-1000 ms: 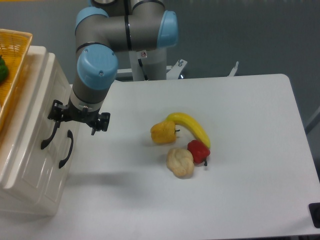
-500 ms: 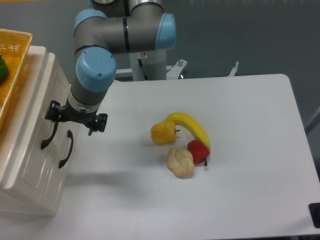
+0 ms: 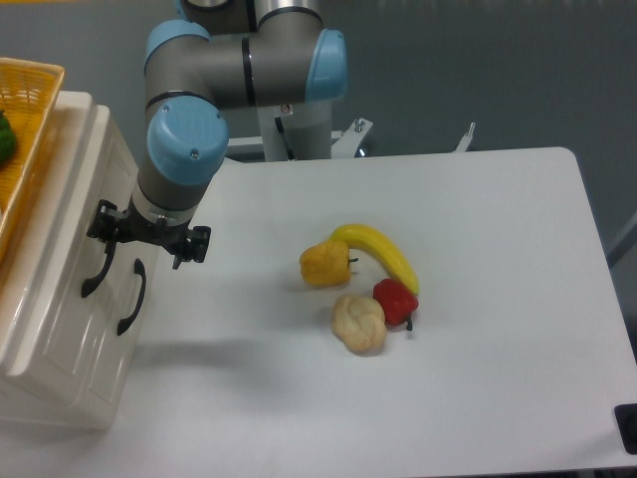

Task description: Slide the top white drawer open

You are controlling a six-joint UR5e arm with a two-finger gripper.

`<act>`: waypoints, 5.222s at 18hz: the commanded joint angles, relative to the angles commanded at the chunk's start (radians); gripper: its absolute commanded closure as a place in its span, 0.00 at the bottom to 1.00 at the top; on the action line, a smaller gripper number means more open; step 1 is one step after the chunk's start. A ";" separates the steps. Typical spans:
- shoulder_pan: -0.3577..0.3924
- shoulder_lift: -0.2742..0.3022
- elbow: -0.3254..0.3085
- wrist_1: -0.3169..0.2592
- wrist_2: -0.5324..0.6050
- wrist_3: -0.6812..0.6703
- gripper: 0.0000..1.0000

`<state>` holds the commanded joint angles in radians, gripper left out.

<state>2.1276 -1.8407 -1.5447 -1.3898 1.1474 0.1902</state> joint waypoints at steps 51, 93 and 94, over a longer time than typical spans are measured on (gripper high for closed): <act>0.038 -0.006 0.008 0.002 0.195 0.014 0.00; 0.202 -0.009 0.012 0.021 0.152 0.057 0.00; 0.202 -0.009 0.012 0.021 0.150 0.057 0.00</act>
<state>2.3301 -1.8500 -1.5324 -1.3683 1.2978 0.2470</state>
